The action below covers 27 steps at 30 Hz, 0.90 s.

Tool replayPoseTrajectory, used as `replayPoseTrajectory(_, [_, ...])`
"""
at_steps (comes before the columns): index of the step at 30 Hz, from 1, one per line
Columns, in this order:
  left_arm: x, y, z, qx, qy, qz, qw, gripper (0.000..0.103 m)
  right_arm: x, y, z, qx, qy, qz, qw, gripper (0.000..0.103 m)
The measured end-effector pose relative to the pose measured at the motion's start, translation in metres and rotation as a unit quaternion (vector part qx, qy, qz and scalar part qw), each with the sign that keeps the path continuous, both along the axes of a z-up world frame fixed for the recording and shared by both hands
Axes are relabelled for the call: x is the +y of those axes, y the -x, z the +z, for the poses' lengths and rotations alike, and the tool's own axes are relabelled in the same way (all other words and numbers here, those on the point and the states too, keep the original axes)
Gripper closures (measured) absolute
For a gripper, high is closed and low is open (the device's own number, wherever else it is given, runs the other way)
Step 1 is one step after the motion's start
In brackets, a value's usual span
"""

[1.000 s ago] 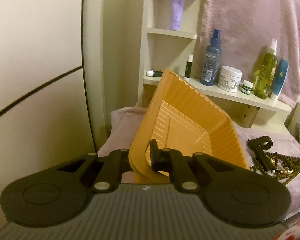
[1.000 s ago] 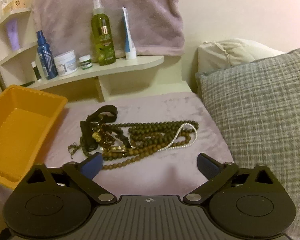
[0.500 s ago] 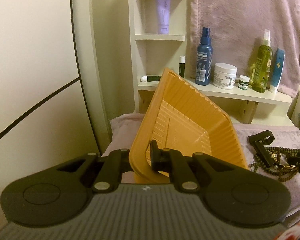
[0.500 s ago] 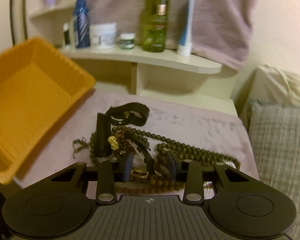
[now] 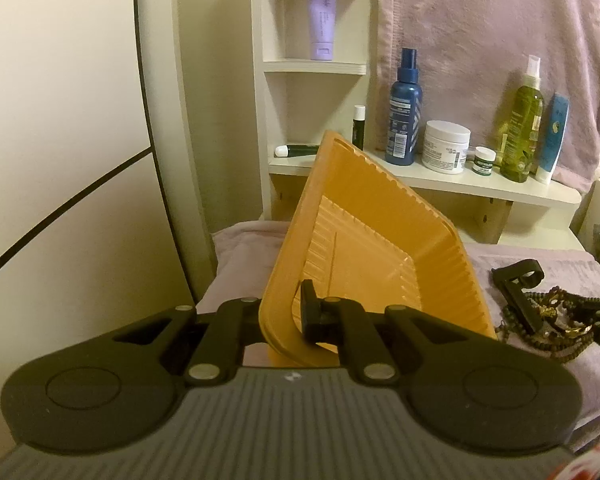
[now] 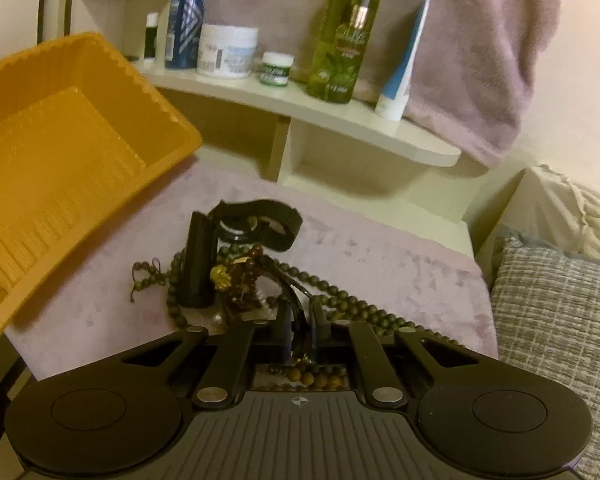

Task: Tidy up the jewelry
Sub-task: 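Grasp the black watch from the jewelry pile with the right gripper while the left holds the tray tilted, then carry the black watch into the orange tray and open the right gripper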

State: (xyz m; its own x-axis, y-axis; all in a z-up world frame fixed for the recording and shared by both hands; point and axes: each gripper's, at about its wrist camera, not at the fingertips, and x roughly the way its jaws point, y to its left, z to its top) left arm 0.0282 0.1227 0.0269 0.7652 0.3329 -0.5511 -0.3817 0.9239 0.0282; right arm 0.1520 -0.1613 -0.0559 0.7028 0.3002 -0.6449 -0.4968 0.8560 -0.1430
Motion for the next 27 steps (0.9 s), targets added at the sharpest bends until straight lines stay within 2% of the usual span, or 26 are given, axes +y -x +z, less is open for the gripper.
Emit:
replayPoseTrajectory(6, [0.001, -0.001, 0.001, 0.003, -0.004, -0.009, 0.9999, 0.095, 0.002, 0.01, 0.03, -0.021, -0.04, -0.001, 0.999, 0.095])
replayPoseTrajectory(12, [0.002, -0.001, 0.001, 0.008, -0.001, -0.012, 0.9999, 0.095, 0.029, 0.022, 0.061, -0.001, -0.116, 0.035, 0.993, 0.095])
replayPoseTrajectory(19, [0.002, -0.001, 0.0, 0.011, 0.002, -0.014, 0.9998, 0.095, 0.067, 0.025, 0.062, 0.032, -0.161, 0.068, 0.984, 0.095])
replayPoseTrajectory(27, [0.002, 0.001, -0.001, 0.01, 0.005, -0.015, 0.9998, 0.095, 0.068, 0.016, 0.06, 0.058, -0.174, 0.063, 0.981, 0.095])
